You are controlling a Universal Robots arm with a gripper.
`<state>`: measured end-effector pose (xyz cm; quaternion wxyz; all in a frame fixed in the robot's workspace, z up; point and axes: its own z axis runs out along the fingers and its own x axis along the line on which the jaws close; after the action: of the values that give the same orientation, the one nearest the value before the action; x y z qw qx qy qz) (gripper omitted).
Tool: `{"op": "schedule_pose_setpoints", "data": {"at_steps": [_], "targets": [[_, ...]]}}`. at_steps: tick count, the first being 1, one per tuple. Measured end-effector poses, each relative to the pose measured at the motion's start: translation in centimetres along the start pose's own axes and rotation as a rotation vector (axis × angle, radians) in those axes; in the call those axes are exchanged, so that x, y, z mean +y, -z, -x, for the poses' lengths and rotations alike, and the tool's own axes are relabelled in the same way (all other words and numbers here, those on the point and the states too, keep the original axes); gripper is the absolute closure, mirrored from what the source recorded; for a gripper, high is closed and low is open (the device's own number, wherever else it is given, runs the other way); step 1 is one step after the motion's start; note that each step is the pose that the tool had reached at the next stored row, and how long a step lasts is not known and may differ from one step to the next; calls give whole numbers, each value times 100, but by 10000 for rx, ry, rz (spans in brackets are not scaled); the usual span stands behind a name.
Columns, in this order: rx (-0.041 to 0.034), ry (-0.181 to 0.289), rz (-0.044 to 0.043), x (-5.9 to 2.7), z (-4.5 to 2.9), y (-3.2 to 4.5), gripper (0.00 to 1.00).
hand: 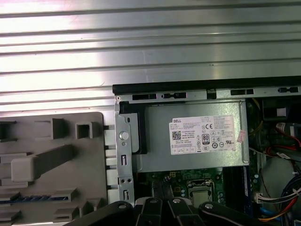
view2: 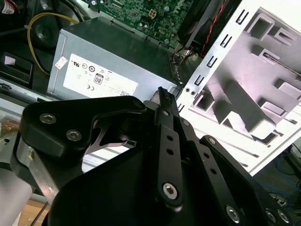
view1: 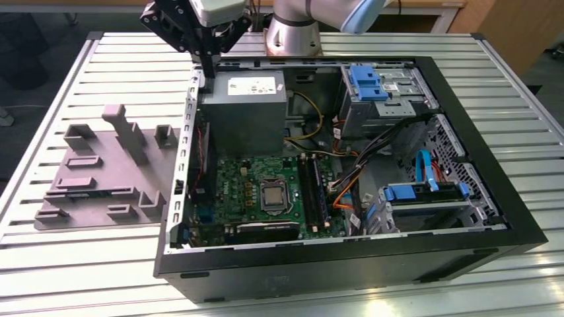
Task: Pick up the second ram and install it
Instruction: 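Reach for the second ram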
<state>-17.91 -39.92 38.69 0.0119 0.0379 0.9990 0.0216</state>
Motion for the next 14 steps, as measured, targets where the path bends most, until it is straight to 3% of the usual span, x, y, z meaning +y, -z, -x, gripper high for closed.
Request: {"op": "schedule_pose_setpoints", "data": {"at_steps": [14], "targets": [[0,0,1,-2,-22,0,89]]}}
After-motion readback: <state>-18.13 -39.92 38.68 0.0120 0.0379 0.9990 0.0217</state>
